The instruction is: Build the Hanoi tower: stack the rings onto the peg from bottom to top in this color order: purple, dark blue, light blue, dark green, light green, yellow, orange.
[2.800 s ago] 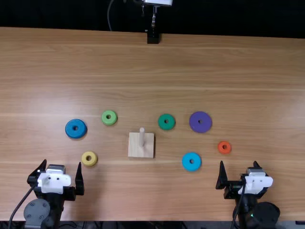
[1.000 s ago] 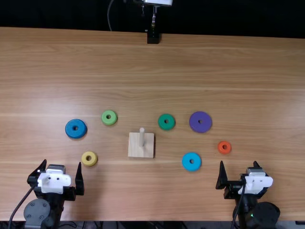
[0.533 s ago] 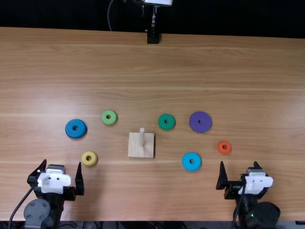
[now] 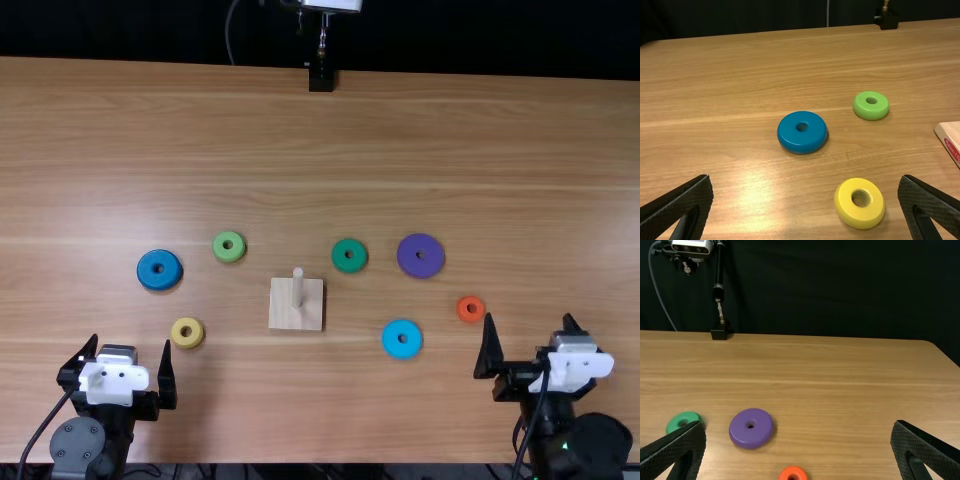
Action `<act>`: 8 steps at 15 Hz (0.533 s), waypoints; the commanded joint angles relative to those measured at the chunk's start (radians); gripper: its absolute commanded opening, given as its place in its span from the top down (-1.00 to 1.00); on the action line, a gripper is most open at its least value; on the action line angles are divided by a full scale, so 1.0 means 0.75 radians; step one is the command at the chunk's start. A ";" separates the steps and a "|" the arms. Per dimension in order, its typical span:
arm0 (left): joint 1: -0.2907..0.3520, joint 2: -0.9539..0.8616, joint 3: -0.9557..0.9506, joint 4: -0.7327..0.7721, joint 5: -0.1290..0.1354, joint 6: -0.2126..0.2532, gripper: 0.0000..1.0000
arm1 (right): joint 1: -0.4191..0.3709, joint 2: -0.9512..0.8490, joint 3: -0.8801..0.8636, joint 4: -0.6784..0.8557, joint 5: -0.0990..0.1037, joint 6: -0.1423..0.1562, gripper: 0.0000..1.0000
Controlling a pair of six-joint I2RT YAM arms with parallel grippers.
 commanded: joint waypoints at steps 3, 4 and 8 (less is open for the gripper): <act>-0.005 -0.016 -0.150 -0.109 -0.002 0.019 -1.00 | 0.087 0.289 0.244 -0.019 -0.024 0.002 -1.00; -0.005 -0.016 -0.150 -0.109 -0.002 0.019 -1.00 | 0.120 0.375 0.308 -0.032 -0.024 0.000 -1.00; -0.005 -0.016 -0.150 -0.109 -0.002 0.019 -1.00 | 0.216 0.782 0.567 -0.122 -0.024 0.007 -1.00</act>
